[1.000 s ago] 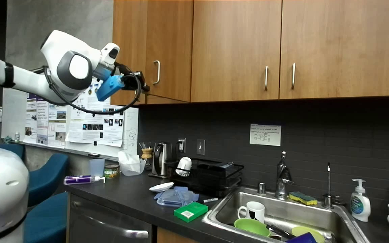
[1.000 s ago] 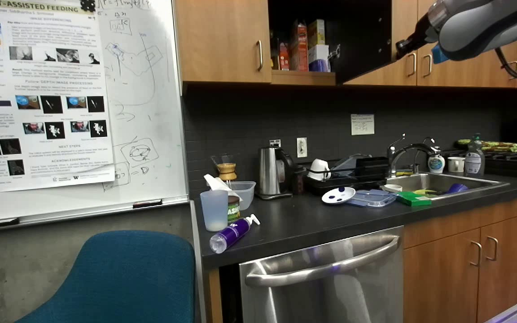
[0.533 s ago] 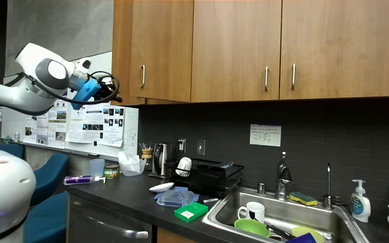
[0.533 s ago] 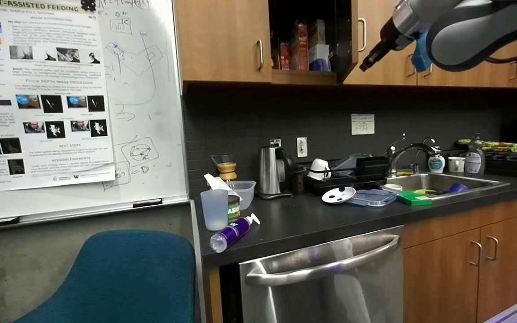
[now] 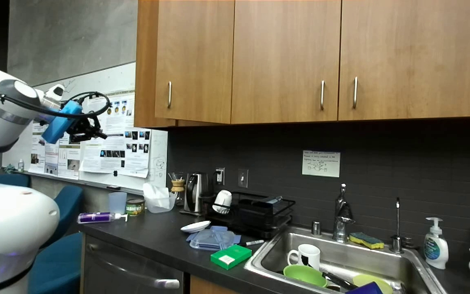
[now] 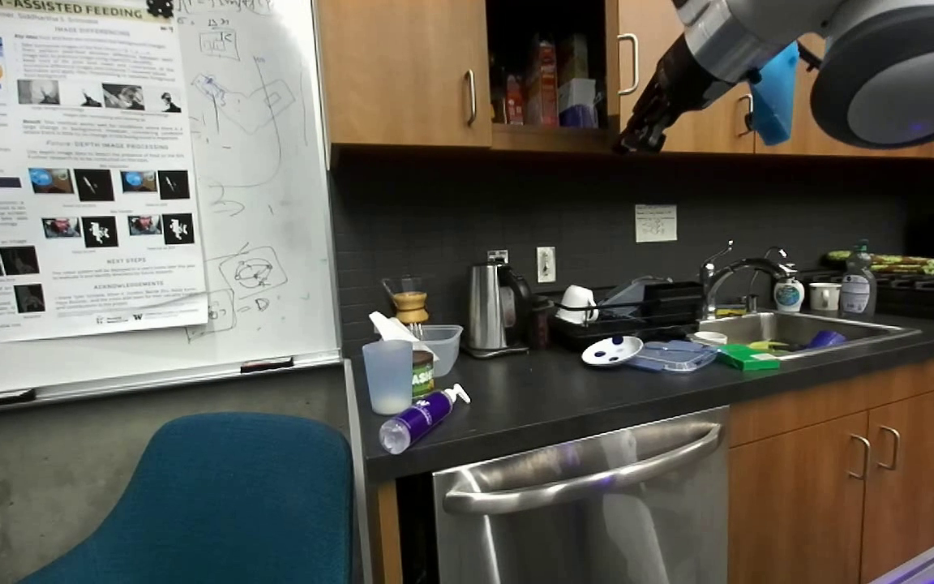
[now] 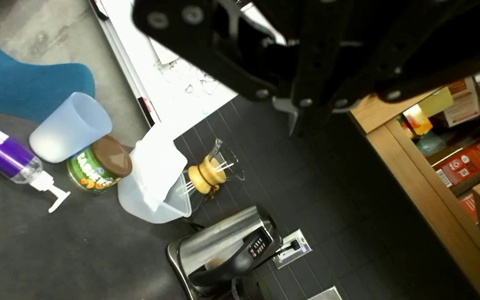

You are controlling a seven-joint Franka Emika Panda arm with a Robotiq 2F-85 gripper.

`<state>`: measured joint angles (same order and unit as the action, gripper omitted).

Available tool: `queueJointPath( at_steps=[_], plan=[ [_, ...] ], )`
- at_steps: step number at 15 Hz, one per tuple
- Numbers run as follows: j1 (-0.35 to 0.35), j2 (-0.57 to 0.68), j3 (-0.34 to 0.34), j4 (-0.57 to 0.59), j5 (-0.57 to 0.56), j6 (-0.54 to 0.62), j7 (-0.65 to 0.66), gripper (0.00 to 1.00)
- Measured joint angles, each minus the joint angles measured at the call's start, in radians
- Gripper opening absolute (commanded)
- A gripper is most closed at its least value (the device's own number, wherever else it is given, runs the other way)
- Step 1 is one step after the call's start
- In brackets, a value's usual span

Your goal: Close the open upper cabinet door.

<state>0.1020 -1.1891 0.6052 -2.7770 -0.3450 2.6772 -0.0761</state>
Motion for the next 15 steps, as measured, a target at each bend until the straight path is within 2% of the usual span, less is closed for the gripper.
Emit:
queueJointPath(
  at_steps=[3,7,11,15],
  plan=[
    [-0.029,0.001,-0.029,-0.002,-0.047,0.001,-0.008,0.0],
    [-0.191,0.004,-0.158,-0.003,-0.054,0.067,0.008,0.0],
    [-0.341,0.044,-0.305,-0.008,-0.051,0.248,0.011,0.0],
    [-0.406,0.092,-0.365,-0.009,-0.041,0.493,0.052,0.0]
  ],
)
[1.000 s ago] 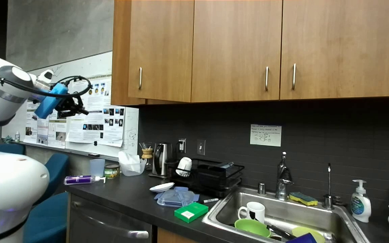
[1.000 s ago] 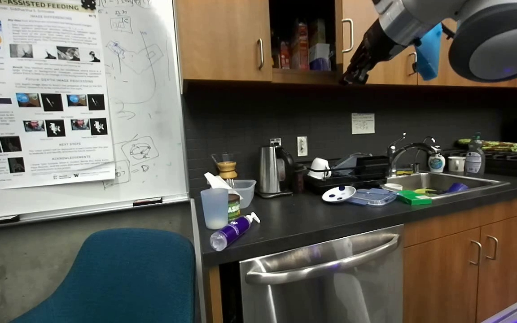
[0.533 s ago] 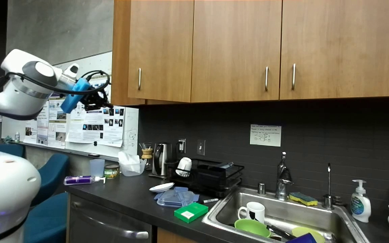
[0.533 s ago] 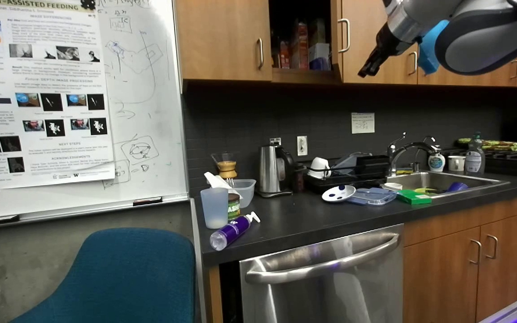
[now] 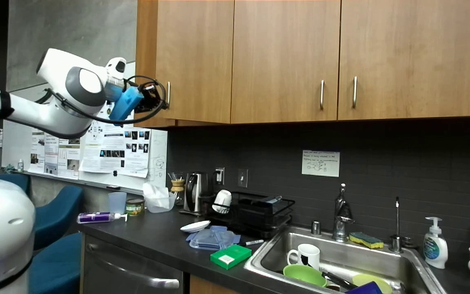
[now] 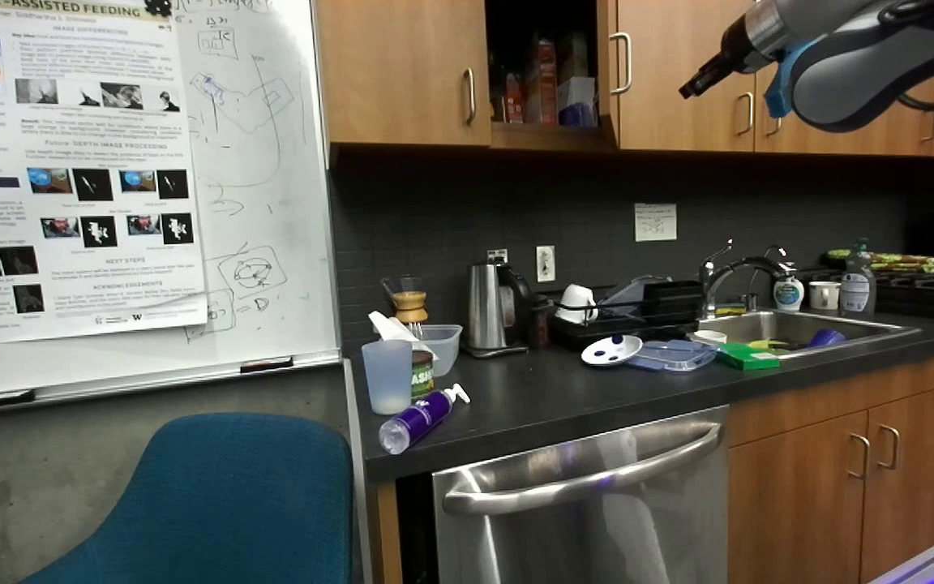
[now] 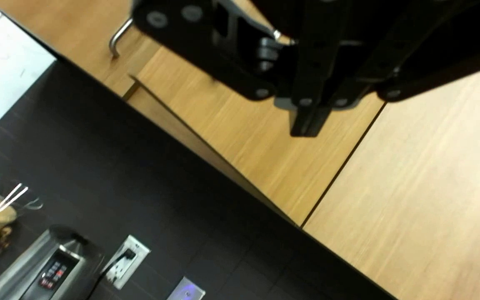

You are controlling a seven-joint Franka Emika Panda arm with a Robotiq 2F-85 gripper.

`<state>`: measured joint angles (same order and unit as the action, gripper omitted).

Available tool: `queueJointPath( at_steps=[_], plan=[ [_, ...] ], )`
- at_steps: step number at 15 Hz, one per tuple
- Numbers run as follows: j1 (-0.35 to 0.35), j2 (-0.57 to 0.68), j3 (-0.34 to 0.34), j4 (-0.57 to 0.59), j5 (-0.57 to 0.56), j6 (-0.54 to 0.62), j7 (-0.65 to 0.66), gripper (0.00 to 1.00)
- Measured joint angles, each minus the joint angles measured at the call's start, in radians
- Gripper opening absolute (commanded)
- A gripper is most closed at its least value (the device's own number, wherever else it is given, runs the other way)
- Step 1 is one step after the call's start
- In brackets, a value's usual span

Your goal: Close the open upper cabinet door.

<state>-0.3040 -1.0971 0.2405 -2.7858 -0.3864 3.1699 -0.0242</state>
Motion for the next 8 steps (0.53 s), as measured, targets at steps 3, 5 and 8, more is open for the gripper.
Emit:
queueJointPath(
  at_steps=[3,5,8],
  plan=[
    [-0.004,0.031,0.003,-0.001,-0.008,0.133,0.035,0.0],
    [-0.003,0.056,0.029,-0.001,-0.03,0.199,0.037,0.0],
    [-0.004,0.089,0.109,-0.002,-0.088,0.255,0.036,0.0]
  ],
)
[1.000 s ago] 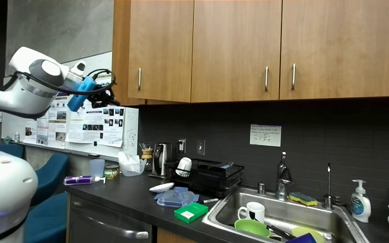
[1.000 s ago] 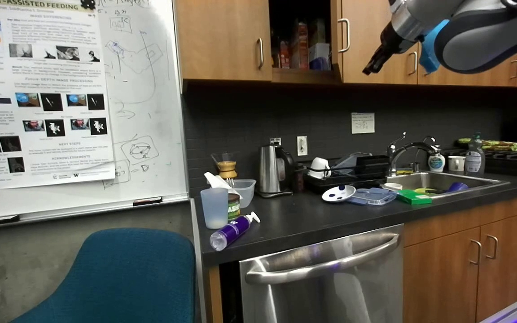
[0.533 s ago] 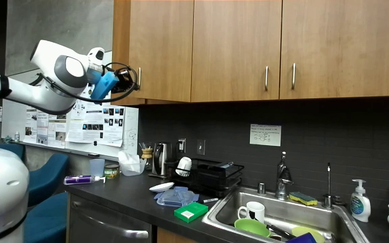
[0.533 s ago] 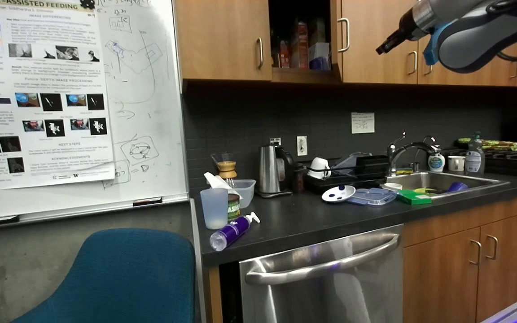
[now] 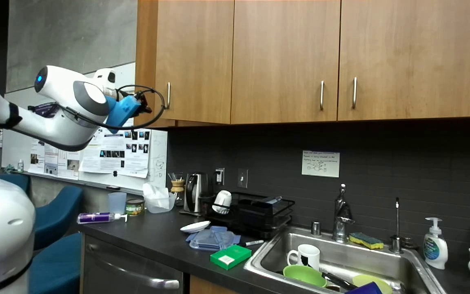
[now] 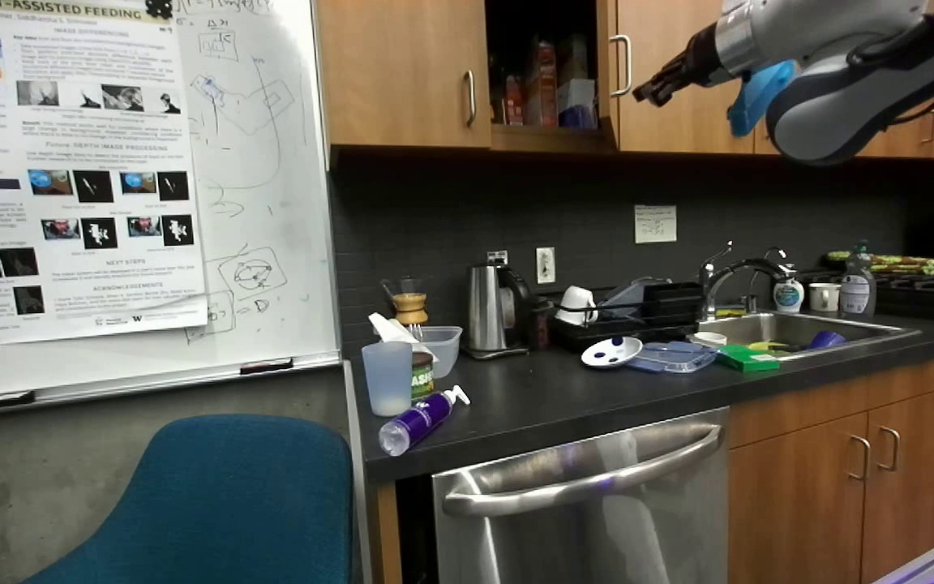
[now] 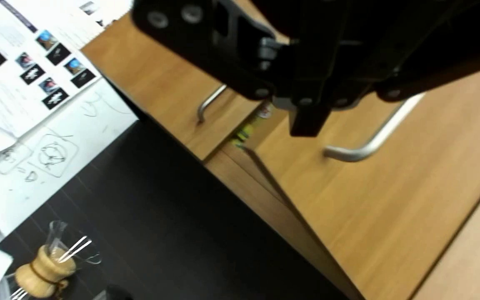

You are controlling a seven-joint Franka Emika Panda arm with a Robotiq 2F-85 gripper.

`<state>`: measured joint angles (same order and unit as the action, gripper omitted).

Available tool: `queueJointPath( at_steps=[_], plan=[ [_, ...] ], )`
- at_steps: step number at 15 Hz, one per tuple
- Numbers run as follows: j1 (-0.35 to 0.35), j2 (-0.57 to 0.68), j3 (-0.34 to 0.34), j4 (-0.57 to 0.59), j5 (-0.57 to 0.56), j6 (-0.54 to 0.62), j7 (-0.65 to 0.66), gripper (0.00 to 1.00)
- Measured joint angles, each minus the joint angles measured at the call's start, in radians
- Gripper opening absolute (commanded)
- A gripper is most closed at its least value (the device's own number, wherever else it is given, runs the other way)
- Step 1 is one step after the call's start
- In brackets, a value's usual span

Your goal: Close the open upper cabinet door.

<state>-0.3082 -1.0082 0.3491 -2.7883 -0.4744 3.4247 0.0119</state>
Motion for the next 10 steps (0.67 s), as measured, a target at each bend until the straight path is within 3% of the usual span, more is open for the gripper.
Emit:
queueJointPath(
  at_steps=[6,10],
  plan=[
    [0.011,0.004,0.225,0.002,-0.092,0.01,0.002,0.0],
    [-0.03,-0.022,0.267,0.003,-0.08,-0.004,0.043,0.0]
  ],
)
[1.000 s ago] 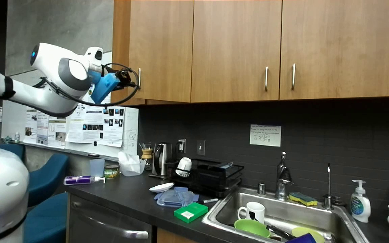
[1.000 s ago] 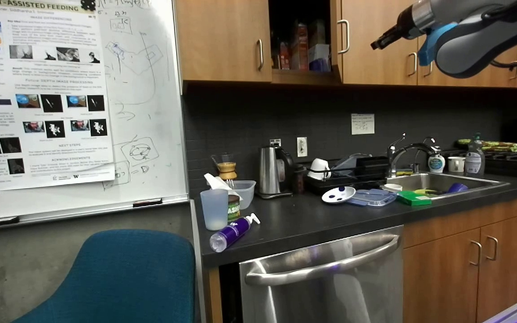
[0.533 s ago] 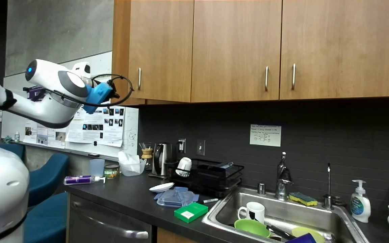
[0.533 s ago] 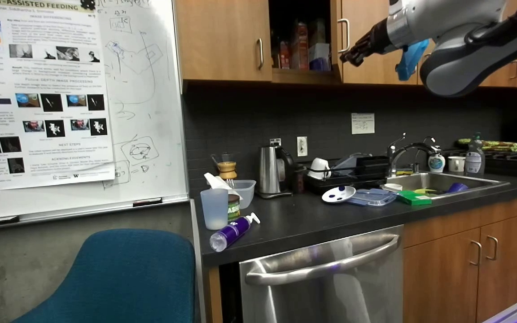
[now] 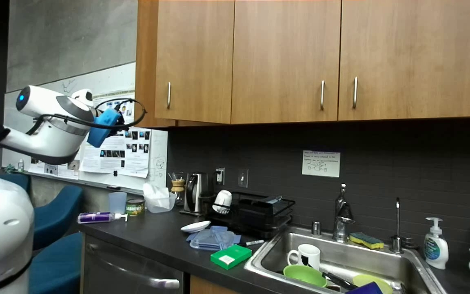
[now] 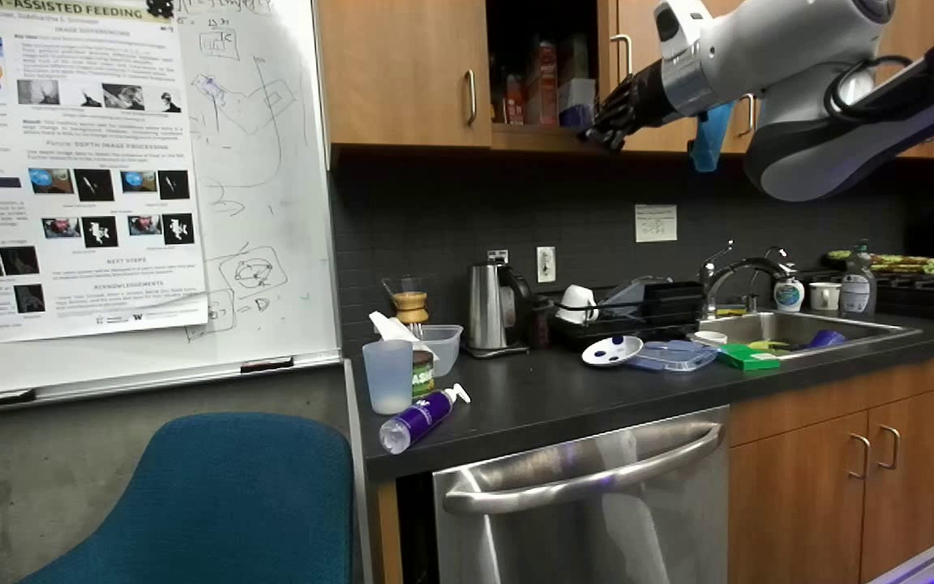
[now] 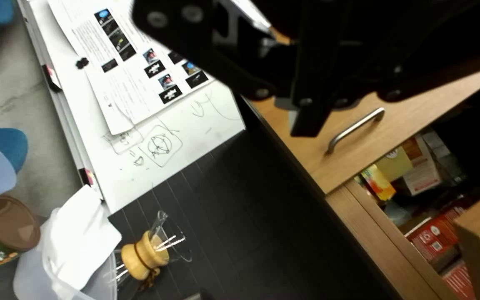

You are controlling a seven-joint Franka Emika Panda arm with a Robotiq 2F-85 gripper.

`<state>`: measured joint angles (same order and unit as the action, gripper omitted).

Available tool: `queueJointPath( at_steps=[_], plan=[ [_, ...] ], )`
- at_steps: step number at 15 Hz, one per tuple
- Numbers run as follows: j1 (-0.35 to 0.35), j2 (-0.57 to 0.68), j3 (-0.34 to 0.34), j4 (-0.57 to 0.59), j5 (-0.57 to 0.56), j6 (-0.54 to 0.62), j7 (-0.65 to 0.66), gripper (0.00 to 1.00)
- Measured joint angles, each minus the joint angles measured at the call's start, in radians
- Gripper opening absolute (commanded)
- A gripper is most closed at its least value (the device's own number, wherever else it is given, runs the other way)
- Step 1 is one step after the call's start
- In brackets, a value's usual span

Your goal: Close the open upper cabinet door.

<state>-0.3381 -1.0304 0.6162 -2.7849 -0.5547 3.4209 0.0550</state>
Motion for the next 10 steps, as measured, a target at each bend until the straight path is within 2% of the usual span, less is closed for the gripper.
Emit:
queueJointPath(
  at_steps=[2,6,10],
  plan=[
    [-0.041,-0.003,-0.025,-0.001,0.019,-0.028,0.01,0.0],
    [-0.126,0.059,-0.109,0.022,0.194,-0.138,-0.103,0.0],
    [-0.196,0.179,-0.183,0.136,0.236,-0.24,-0.131,0.0]
  ],
)
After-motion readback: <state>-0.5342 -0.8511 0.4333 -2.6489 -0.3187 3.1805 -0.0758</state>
